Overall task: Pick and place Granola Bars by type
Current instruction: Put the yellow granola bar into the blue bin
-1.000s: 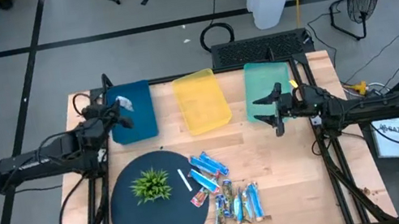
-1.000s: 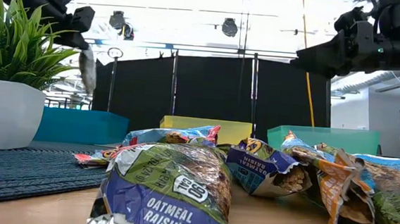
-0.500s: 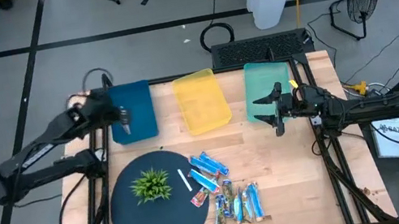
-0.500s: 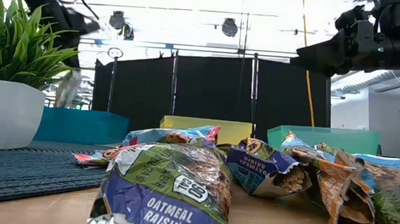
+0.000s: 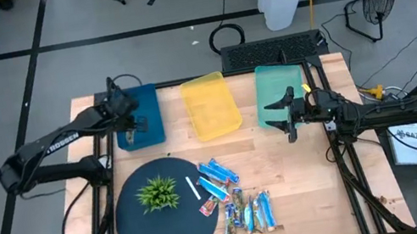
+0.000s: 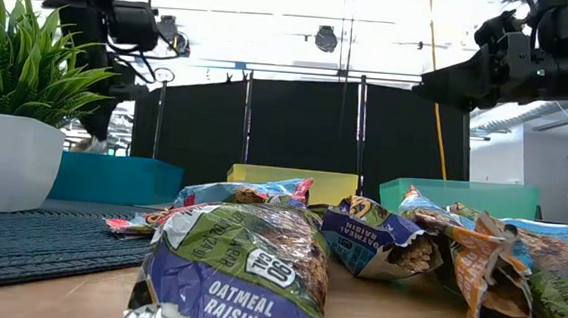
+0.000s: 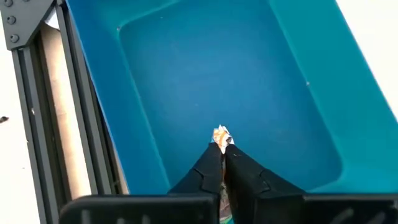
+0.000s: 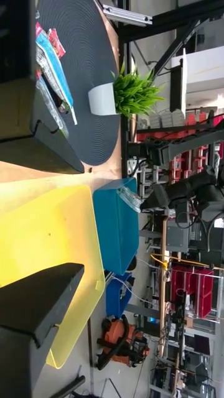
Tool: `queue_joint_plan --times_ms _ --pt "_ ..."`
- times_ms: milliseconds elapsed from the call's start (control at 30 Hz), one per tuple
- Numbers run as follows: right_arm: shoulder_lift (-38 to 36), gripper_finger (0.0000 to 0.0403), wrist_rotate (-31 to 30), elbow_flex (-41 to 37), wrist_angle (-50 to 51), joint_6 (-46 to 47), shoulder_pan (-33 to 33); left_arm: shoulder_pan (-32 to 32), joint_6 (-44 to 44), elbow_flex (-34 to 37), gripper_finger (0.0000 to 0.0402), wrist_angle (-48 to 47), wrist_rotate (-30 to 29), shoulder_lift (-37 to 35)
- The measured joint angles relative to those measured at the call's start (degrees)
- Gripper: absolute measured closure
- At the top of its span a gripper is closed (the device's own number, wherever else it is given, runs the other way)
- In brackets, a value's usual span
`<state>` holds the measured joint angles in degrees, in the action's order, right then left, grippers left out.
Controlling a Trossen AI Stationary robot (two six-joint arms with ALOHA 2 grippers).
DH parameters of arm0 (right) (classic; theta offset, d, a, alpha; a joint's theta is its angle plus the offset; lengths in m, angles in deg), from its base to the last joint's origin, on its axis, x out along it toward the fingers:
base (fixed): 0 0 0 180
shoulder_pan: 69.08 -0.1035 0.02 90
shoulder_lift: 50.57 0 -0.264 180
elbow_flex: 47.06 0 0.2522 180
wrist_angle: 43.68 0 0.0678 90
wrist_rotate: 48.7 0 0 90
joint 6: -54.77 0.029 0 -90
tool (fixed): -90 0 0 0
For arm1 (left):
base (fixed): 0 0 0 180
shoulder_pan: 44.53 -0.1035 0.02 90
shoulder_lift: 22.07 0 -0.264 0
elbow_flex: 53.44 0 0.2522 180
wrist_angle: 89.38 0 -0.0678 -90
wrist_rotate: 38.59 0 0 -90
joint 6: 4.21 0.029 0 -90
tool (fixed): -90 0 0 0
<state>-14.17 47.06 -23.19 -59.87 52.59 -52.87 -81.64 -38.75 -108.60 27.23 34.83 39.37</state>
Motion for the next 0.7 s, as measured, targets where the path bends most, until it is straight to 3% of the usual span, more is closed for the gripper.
queue_joint_plan --times_ms 267,567,700 --pt "0.0 0.0165 0.0 0.0 0.2 0.0 0.0 0.0 1.7 0.0 0.0332 0.0 0.0 0.2" --pt "0.0 0.0165 0.0 0.0 0.2 0.0 0.0 0.0 5.2 0.1 0.0325 0.0 -0.4 0.2" --pt "0.0 0.0165 0.0 0.0 0.2 0.0 0.0 0.0 6.7 0.1 0.0323 0.0 -3.8 0.2"
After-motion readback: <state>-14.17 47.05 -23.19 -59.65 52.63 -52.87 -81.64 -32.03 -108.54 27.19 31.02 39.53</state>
